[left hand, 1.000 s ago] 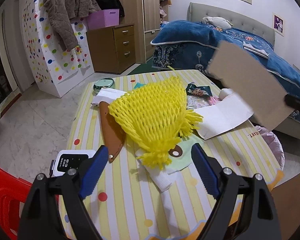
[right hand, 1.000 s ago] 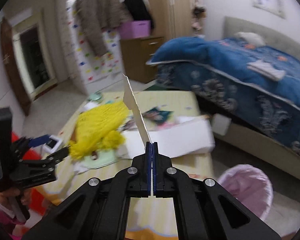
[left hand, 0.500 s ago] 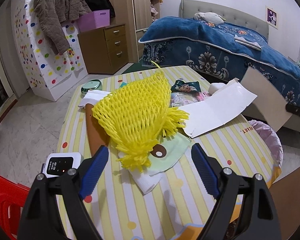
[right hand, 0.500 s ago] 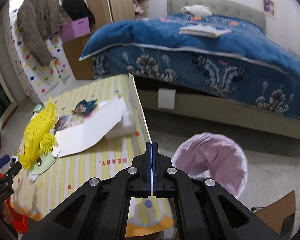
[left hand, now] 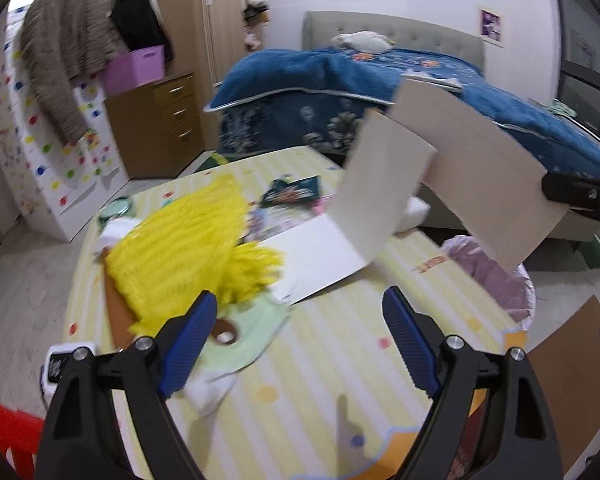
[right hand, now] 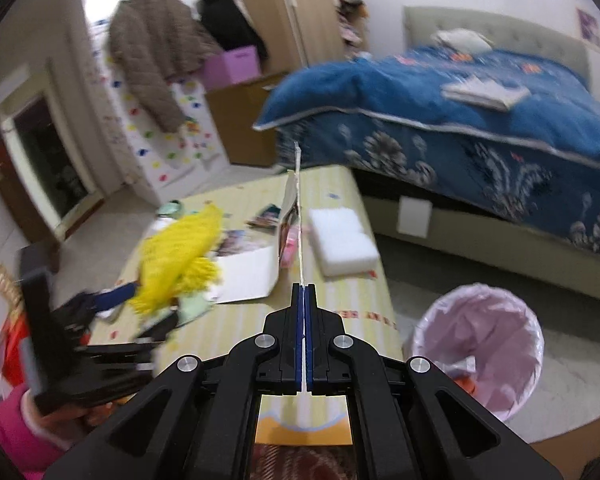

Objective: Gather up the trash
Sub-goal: 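Grasp the red snack wrapper with the left tool while the right tool holds cardboard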

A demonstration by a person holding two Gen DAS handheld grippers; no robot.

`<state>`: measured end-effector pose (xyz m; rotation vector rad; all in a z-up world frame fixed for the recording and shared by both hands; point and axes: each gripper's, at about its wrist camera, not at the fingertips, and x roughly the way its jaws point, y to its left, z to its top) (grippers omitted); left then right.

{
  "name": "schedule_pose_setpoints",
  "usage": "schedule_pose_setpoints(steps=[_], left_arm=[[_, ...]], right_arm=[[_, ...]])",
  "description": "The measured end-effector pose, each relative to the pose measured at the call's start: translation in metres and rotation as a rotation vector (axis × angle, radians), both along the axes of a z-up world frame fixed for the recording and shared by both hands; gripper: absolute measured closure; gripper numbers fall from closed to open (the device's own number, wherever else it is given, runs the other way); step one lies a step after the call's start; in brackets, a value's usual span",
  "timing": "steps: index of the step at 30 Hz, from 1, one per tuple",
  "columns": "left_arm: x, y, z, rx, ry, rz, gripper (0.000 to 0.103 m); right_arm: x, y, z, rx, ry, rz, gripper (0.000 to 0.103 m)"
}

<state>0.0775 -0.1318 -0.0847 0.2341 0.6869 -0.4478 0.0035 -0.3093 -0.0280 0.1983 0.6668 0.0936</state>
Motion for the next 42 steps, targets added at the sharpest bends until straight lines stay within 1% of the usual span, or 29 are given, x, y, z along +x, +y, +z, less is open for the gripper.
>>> schedule_pose_setpoints(steps=[2, 3, 4, 5, 7, 9, 12, 18, 20, 21, 25, 26, 28, 33, 36, 42], left_arm=[[0.003, -0.010, 0.001, -0.017, -0.005, -0.038, 0.021], [0.005, -0.014, 0.002, -0.028, -0.003, -0.048, 0.022], [0.008, -0.018, 0.005, -0.051, 0.005, -0.062, 0.024], [0.011, -0.020, 0.008, -0.078, 0.015, -0.079, 0.028], [0.015, -0.025, 0.013, -0.107, 0.014, -0.110, 0.032], [0.018, -0.033, 0.014, -0.089, 0.007, -0.132, 0.039], [0.024, -0.045, 0.013, -0.069, 0.014, -0.155, 0.046], [0.047, -0.062, 0.014, -0.062, 0.034, -0.148, 0.046], [0.054, -0.070, 0.013, -0.032, 0.027, -0.138, 0.046], [0.059, -0.074, 0.011, -0.015, 0.025, -0.129, 0.046], [0.068, -0.076, 0.000, -0.016, 0.055, -0.116, 0.046], [0.068, -0.075, -0.004, -0.007, 0.060, -0.116, 0.044], [0.068, -0.075, -0.015, 0.010, 0.078, -0.119, 0.043], [0.073, -0.080, -0.034, 0.041, 0.109, -0.104, 0.043], [0.076, -0.090, -0.039, 0.072, 0.105, -0.107, 0.043], [0.083, -0.113, -0.052, 0.177, 0.075, -0.097, 0.043]], right_arm=[[-0.003, 0.005, 0.006, -0.017, -0.007, 0.033, 0.103], [-0.004, 0.008, 0.007, -0.033, -0.003, 0.047, 0.103], [-0.003, 0.008, 0.006, -0.041, 0.004, 0.057, 0.103], [-0.001, 0.008, 0.003, -0.046, 0.016, 0.071, 0.103], [0.002, 0.008, -0.006, -0.043, 0.040, 0.089, 0.103], [0.006, 0.008, -0.016, -0.037, 0.065, 0.103, 0.103], [0.010, 0.006, -0.023, -0.026, 0.072, 0.115, 0.103], [0.019, 0.001, -0.034, -0.002, 0.090, 0.133, 0.103], [0.021, -0.001, -0.038, 0.004, 0.096, 0.134, 0.103], [0.024, -0.003, -0.042, -0.003, 0.109, 0.119, 0.103], [0.029, -0.018, -0.056, 0.008, 0.153, 0.047, 0.103], [0.028, -0.022, -0.057, 0.012, 0.153, 0.037, 0.103], [0.025, -0.033, -0.058, 0.035, 0.146, 0.014, 0.103], [0.018, -0.052, -0.045, 0.053, 0.085, -0.069, 0.103], [0.016, -0.062, -0.039, 0.051, 0.055, -0.116, 0.103], [0.015, -0.078, -0.038, 0.083, 0.037, -0.154, 0.103]])
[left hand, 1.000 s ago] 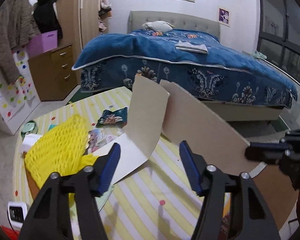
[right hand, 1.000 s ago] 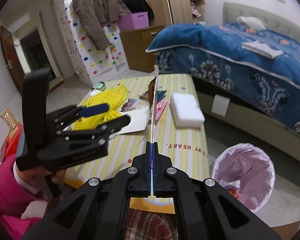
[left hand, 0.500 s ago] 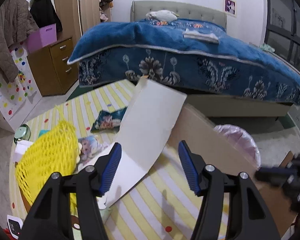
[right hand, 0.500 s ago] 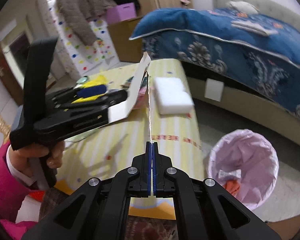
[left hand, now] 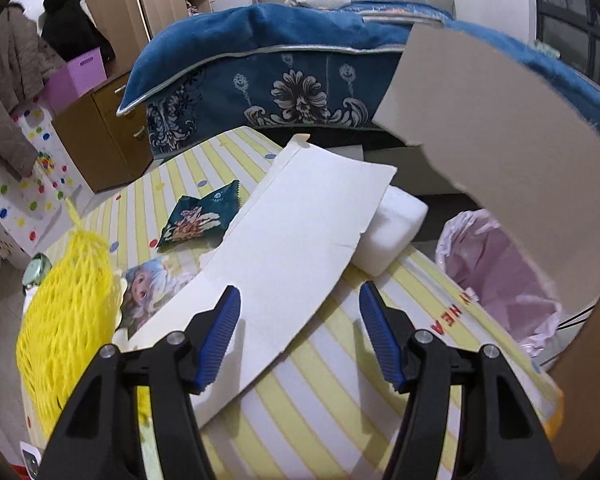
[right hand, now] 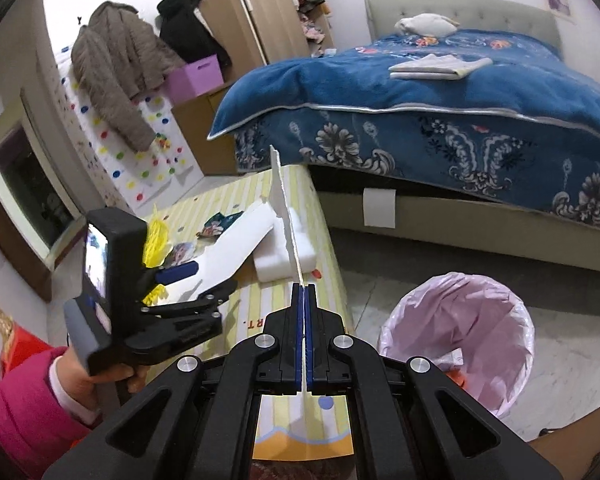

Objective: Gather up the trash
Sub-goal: 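Grasp the red snack wrapper with the left tool while the right tool holds cardboard, then drop the wrapper and cardboard into the pink wastebasket, opening both tools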

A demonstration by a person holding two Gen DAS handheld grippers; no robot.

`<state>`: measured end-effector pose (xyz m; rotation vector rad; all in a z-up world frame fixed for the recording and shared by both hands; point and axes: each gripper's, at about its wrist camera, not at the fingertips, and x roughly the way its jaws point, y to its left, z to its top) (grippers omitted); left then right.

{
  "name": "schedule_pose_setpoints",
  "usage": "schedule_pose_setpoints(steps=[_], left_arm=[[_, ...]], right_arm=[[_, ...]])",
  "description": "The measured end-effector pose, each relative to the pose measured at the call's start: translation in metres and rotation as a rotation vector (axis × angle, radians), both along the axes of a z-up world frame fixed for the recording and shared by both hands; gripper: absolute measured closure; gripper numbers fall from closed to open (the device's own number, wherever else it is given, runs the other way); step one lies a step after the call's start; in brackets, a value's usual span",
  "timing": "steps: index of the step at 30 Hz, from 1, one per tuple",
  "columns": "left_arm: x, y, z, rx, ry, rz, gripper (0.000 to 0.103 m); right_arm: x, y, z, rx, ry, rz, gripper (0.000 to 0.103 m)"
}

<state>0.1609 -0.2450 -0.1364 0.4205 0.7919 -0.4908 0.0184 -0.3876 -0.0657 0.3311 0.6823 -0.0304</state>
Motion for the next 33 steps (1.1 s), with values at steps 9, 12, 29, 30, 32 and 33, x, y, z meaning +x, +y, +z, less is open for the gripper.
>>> schedule_pose_setpoints(steps=[9, 12, 29, 30, 32, 33], left_arm=[[0.017, -0.019, -0.012, 0.076, -0.026, 0.037, 0.058], [0.015, -0.015, -0.002, 0.066, -0.023, 0.069, 0.079], [-0.059, 0.107, 0.132, -0.512, -0.028, 0.009, 0.103], [-0.065, 0.111, 0.130, -0.520, -0.020, 0.003, 0.103], [-0.075, 0.117, 0.124, -0.533, 0.009, -0.013, 0.103], [-0.080, 0.119, 0.121, -0.533, 0.018, -0.018, 0.103]], right_arm=[[-0.003, -0.008, -0.005, 0.017, 0.007, -0.026, 0.103], [-0.006, -0.006, -0.003, 0.017, 0.003, -0.028, 0.103], [-0.031, 0.024, 0.023, -0.053, -0.035, -0.053, 0.103], [-0.033, 0.025, 0.024, -0.057, -0.034, -0.060, 0.103], [-0.038, 0.026, 0.024, -0.062, -0.032, -0.068, 0.103], [-0.040, 0.027, 0.025, -0.063, -0.030, -0.073, 0.103]])
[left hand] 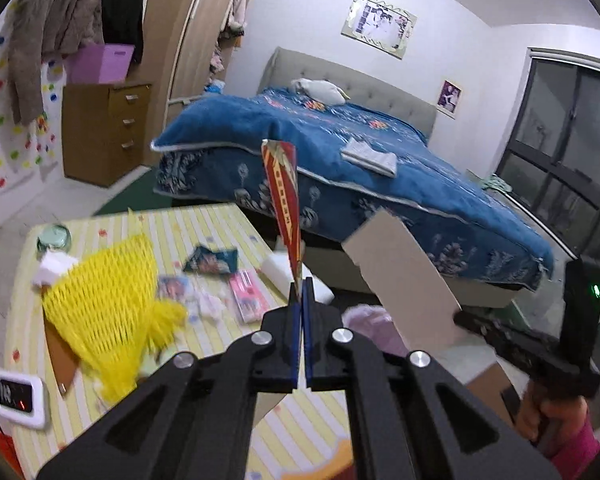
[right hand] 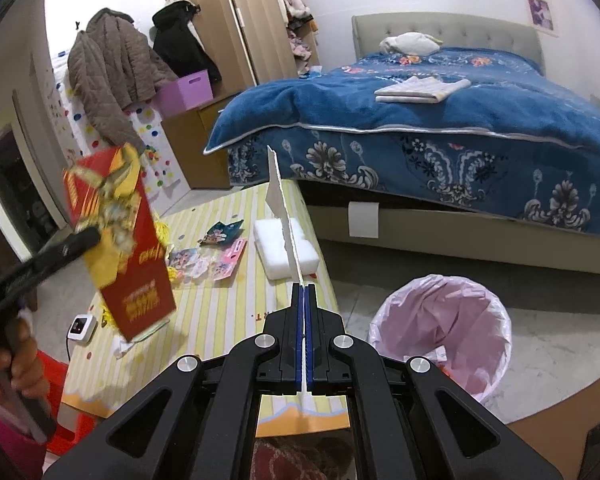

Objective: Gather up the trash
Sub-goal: 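Drop the wrapper and cardboard into the pink wastebasket, opening both tools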

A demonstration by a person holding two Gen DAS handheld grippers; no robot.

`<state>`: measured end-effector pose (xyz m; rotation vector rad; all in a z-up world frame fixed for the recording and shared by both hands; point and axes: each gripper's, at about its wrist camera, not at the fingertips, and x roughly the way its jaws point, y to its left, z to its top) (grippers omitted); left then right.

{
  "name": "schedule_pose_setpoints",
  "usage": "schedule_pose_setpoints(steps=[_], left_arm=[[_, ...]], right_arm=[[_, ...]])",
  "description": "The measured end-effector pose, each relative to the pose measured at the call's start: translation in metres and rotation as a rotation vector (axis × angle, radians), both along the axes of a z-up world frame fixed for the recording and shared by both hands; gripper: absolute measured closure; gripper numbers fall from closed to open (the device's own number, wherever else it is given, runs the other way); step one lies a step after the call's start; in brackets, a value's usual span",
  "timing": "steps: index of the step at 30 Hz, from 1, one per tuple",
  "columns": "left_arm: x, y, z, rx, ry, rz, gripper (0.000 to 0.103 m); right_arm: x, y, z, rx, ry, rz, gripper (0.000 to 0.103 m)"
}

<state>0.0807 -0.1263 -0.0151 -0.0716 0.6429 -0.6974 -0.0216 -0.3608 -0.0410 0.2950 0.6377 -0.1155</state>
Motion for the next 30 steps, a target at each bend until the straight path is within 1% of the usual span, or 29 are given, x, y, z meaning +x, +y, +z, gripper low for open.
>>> schedule_pose_setpoints(steps=[6, 9, 15, 21, 24, 30], left_arm=[[-0.031, -0.014, -0.016, 0.026, -0.013, -0.061, 0.103], [-0.036, -0.028, -0.019, 0.040, -0.024, -0.100, 0.103], [-0.046, -0.080, -0.022, 0.060, -0.055, -0.199, 0.103], [-0.046, -0.143, -0.030, 0.090, -0.071, -0.300, 0.103], [-0.044, -0.170, -0.038, 0.109, -0.074, -0.331, 0.103], [-0.033, -0.221, -0.058, 0.149, -0.053, -0.379, 0.103]], right_arm=[[-0.016, -0.004, -0.001, -0.018, 0.015, -0.045, 0.103], [-0.025, -0.013, -0.004, -0.029, 0.023, -0.077, 0.103], [-0.039, -0.038, -0.011, -0.040, 0.040, -0.149, 0.103], [-0.052, -0.073, -0.025, -0.040, 0.070, -0.242, 0.103], [-0.055, -0.092, -0.034, -0.035, 0.086, -0.290, 0.103], [-0.050, -0.125, -0.052, -0.024, 0.124, -0.361, 0.103]])
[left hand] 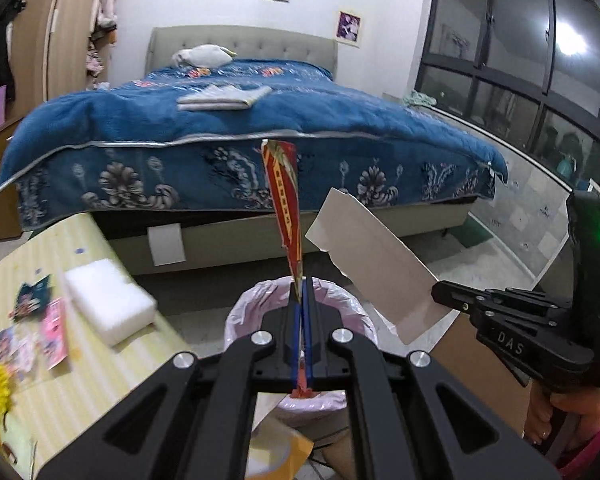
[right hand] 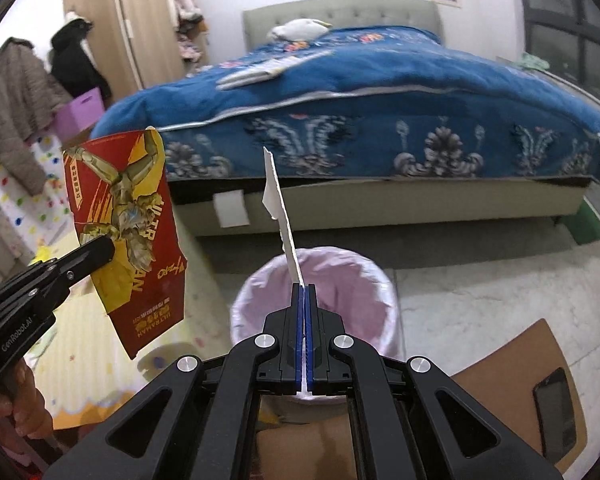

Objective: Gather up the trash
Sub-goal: 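Drop the wrapper and cardboard into the pink wastebasket, opening both tools, then move both open tools back toward the table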

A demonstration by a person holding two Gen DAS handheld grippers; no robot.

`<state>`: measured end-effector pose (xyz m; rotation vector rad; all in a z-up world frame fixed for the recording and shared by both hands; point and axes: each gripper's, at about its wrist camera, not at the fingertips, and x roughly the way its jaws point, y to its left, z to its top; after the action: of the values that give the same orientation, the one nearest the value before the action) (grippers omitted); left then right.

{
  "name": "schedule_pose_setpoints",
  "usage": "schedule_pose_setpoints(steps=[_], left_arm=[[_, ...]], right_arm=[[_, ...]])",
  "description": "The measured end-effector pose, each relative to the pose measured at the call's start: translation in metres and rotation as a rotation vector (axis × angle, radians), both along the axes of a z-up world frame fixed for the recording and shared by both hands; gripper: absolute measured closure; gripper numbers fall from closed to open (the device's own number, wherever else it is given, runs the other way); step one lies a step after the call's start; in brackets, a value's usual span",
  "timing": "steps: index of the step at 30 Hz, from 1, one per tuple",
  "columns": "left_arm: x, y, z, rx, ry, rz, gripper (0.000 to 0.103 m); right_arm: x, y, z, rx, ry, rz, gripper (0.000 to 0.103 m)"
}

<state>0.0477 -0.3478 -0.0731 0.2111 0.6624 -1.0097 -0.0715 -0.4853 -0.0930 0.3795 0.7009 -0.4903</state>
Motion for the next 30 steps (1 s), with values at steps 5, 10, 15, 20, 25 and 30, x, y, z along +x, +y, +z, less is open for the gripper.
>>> schedule_pose_setpoints(steps=[5, 10, 15, 20, 25, 30], left_arm=[[0.014, -0.040, -0.019, 0.043, 0.019, -0.030, 0.103], [0.027, -0.069, -0.032, 0.078, 0.042, -0.046, 0.103], [0.039, -0.084, -0.036, 0.095, 0.064, -0.019, 0.058], [0.041, -0.064, -0.030, 0.087, 0.056, 0.036, 0.047], [0.032, -0.022, -0.018, 0.102, 0.024, 0.099, 0.045], [0.018, 0.020, -0.016, 0.125, 0.026, 0.138, 0.044]], right_arm=[[0.011, -0.023, -0.019, 0.010, 0.043, -0.046, 0.103], [0.022, -0.039, -0.036, 0.025, 0.076, -0.062, 0.103], [0.031, -0.052, -0.053, 0.056, 0.095, -0.063, 0.099], [0.020, -0.054, -0.053, 0.098, 0.075, -0.079, 0.084], [0.008, -0.040, -0.038, 0.096, 0.043, -0.054, 0.081], [0.005, -0.011, -0.025, 0.088, 0.032, 0.017, 0.080]])
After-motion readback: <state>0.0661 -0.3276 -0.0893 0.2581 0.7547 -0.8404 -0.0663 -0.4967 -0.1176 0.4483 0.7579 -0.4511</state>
